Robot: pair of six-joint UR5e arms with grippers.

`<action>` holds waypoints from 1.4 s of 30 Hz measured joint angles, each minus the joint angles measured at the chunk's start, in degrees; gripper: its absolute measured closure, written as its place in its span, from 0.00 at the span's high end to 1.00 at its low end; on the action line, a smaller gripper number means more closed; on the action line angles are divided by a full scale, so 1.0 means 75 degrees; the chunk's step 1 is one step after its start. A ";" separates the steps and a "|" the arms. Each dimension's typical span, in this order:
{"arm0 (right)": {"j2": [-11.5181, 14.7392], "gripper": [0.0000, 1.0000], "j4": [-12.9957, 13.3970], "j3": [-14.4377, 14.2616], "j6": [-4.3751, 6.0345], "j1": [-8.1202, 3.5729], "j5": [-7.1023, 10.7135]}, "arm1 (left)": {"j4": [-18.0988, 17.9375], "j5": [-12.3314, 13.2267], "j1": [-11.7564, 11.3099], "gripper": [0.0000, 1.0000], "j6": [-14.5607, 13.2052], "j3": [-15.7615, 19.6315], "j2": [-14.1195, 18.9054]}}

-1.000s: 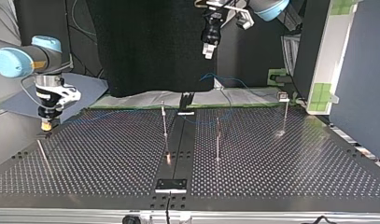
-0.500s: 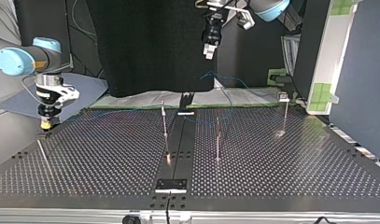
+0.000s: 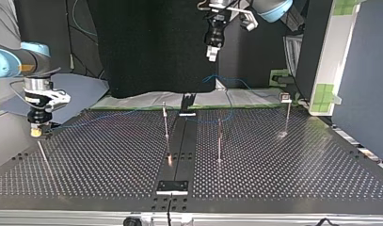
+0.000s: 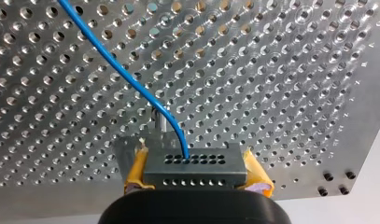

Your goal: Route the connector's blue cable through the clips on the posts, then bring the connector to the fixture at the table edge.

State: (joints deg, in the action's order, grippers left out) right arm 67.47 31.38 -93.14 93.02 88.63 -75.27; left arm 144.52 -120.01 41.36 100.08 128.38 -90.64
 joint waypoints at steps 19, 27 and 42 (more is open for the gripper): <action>-0.0062 0.00 -0.0679 0.0114 -0.0296 -0.0457 0.0289 | 0.0124 -0.0322 -0.0009 1.00 -0.0227 0.0001 -0.0010; -0.0092 0.00 -0.0747 0.0268 -0.0370 -0.0509 0.0537 | 0.0168 -0.0422 -0.0014 1.00 -0.0244 0.0001 -0.0012; -0.0371 0.00 -0.1162 0.0633 -0.0661 -0.0489 0.1123 | 0.0239 -0.0540 -0.0010 1.00 -0.0383 0.0001 -0.0012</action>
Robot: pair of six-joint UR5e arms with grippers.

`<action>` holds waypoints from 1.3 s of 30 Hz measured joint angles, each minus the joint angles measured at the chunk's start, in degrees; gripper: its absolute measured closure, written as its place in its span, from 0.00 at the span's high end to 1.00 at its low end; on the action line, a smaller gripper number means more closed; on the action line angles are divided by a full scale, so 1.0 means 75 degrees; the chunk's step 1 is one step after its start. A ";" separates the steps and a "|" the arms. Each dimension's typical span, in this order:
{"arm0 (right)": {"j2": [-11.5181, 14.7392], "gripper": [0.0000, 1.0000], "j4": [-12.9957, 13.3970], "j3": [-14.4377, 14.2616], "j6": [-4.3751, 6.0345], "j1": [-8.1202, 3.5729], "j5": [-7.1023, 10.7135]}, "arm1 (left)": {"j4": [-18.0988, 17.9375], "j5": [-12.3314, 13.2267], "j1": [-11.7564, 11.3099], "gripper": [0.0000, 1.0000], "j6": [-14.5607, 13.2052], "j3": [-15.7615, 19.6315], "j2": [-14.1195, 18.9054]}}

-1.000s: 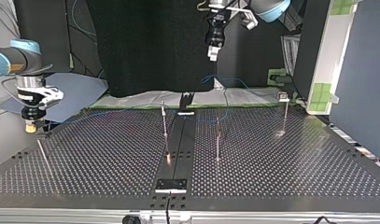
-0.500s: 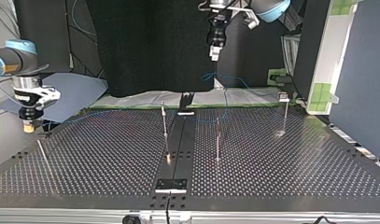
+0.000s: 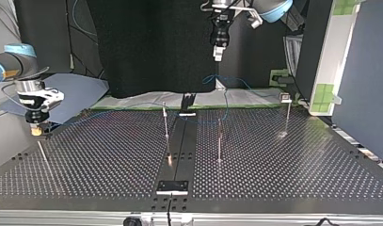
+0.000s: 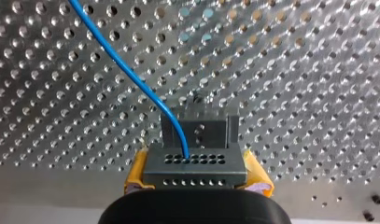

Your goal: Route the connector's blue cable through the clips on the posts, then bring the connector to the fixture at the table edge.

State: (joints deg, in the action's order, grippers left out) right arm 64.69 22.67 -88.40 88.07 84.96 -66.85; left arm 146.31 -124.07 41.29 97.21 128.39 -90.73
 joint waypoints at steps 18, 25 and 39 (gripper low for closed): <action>-0.0232 0.00 -0.0017 0.0161 0.0017 -0.0030 0.0240 | 0.0005 0.0002 0.0027 1.00 -0.0001 0.0003 0.0000; -0.0274 0.00 -0.0048 0.0284 0.0014 -0.0013 0.0247 | 0.0005 -0.0006 0.0021 1.00 0.0000 0.0003 -0.0003; -0.0287 0.00 -0.0183 0.0473 0.0013 0.0058 0.0272 | 0.0005 -0.0010 0.0017 1.00 0.0000 0.0007 -0.0018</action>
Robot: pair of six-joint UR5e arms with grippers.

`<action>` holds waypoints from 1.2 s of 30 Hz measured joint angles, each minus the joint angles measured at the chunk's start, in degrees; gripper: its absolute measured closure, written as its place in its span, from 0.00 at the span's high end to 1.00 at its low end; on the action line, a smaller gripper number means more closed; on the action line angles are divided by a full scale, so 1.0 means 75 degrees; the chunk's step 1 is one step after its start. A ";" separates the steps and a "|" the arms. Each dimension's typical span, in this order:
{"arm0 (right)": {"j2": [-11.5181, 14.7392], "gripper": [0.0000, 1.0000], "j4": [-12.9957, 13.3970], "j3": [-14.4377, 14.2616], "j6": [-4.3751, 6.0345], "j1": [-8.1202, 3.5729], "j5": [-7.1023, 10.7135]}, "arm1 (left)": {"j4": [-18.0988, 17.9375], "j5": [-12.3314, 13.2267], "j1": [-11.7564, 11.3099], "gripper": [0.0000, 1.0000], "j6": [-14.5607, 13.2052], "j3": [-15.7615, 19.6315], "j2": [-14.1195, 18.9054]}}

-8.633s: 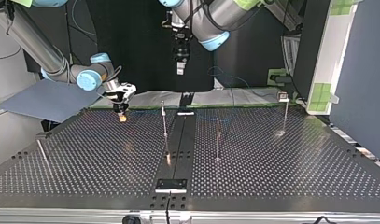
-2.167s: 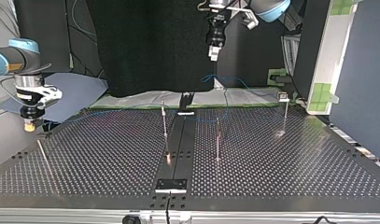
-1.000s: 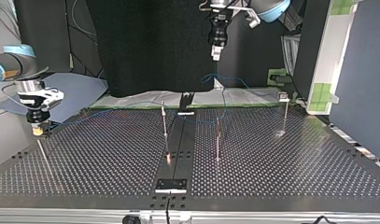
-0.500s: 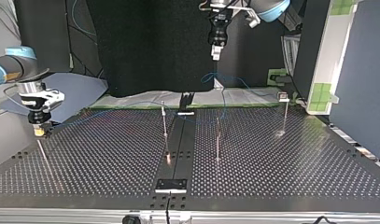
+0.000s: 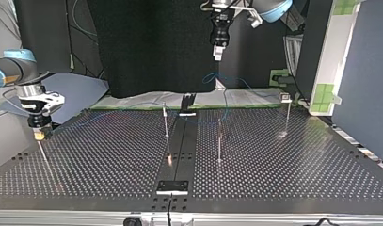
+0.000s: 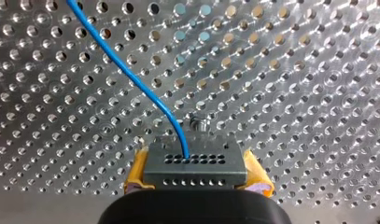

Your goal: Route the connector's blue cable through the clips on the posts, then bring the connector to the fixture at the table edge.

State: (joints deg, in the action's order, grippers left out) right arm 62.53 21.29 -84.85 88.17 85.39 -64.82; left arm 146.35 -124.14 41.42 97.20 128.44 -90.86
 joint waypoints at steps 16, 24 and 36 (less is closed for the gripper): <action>0.0003 0.00 -0.0035 0.0023 0.0111 0.0034 0.0025 | -0.0005 0.0000 0.0000 1.00 -0.0006 0.0002 -0.0012; 0.0016 0.00 -0.0069 0.0021 0.0208 0.0030 -0.0046 | -0.0002 0.0000 0.0000 1.00 -0.0006 0.0003 -0.0023; 0.0015 0.00 -0.0068 0.0021 0.0208 0.0031 -0.0047 | -0.0011 0.0000 -0.0011 1.00 -0.0005 0.0004 -0.0040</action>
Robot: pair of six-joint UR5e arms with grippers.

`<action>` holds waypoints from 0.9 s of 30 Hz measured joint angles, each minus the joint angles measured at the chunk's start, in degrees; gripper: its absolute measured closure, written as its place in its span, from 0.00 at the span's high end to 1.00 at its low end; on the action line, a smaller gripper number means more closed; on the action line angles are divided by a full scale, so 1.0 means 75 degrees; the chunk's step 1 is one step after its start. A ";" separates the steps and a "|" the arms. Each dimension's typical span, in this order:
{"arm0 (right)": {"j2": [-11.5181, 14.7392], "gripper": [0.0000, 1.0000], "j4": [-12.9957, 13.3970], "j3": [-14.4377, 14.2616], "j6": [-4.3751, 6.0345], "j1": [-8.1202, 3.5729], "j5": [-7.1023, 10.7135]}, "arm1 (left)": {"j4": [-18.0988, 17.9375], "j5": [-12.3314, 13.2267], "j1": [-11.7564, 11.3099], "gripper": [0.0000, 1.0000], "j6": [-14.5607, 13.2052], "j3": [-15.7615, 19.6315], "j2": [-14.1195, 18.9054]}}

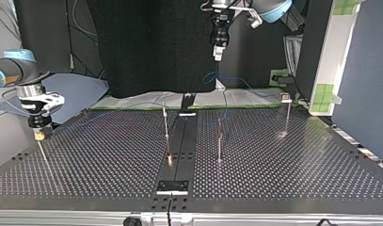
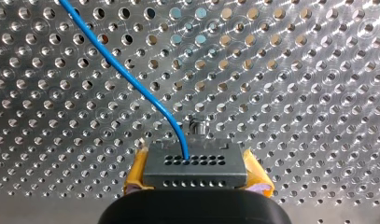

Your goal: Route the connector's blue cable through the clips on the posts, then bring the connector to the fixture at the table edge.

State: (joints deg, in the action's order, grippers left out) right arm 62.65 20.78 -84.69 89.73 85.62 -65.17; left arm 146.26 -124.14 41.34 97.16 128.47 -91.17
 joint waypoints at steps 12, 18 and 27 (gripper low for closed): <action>0.0000 0.00 0.0000 -0.0001 0.0000 0.0000 0.0000 | -0.0008 0.0011 -0.0003 1.00 0.0003 0.0000 -0.0004; 0.0000 0.65 -0.0001 -0.0001 -0.0001 0.0000 0.0001 | -0.0019 0.0026 -0.0008 1.00 0.0004 0.0000 -0.0010; 0.0000 1.00 0.0000 0.0000 0.0000 0.0000 0.0000 | 0.0030 0.0010 0.0016 1.00 0.0006 0.0002 -0.0015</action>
State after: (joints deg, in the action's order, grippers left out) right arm 62.65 20.78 -84.69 89.73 85.62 -65.17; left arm 146.49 -124.07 41.46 97.21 128.49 -91.28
